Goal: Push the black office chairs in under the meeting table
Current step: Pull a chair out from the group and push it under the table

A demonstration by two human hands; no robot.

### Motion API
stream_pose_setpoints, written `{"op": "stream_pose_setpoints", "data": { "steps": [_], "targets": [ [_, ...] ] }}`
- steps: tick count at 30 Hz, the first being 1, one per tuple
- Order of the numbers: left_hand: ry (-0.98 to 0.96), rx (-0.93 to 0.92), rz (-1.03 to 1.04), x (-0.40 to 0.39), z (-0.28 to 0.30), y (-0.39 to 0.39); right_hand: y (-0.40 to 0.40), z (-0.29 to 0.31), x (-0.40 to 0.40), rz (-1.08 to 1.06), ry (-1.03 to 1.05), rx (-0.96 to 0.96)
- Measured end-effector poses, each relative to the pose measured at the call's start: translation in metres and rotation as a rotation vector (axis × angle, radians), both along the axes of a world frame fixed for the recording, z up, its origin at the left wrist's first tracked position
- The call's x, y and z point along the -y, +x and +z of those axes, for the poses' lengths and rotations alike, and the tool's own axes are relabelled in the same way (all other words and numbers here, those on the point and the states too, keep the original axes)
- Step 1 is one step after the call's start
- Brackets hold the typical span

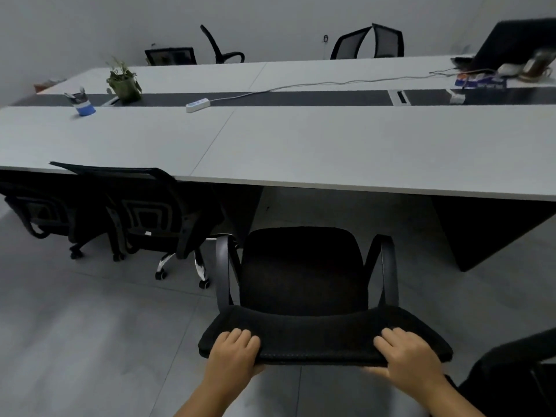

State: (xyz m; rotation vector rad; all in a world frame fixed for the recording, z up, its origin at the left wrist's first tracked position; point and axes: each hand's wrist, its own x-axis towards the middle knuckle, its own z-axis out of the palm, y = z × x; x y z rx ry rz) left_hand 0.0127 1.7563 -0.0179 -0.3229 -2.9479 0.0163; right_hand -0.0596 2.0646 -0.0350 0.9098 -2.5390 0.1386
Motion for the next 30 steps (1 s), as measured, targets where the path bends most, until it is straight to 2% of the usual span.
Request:
{"op": "stream_pose_setpoints", "data": {
  "steps": [4,8,12,20,28,30],
  "targets": [
    [0.038,-0.055,-0.034,0.0,-0.002,-0.027,-0.032,0.007,-0.004,0.017,0.027,0.015],
    [0.062,-0.254,-0.044,0.019,-0.001,-0.047,-0.047,0.011,0.015,0.02,0.044,0.019],
    [0.072,-0.284,-0.031,0.038,-0.003,-0.067,-0.055,0.002,0.032,0.01,-0.014,0.032],
    [0.013,-0.253,-0.064,0.075,-0.003,-0.126,-0.099,0.006,0.067,-0.077,0.054,0.04],
    [0.042,-0.22,-0.155,0.136,-0.003,-0.206,-0.155,0.002,0.125,-0.174,0.039,0.024],
    [0.013,-0.156,-0.181,0.153,-0.001,-0.227,-0.171,0.002,0.14,-0.18,0.048,0.025]
  ]
}}
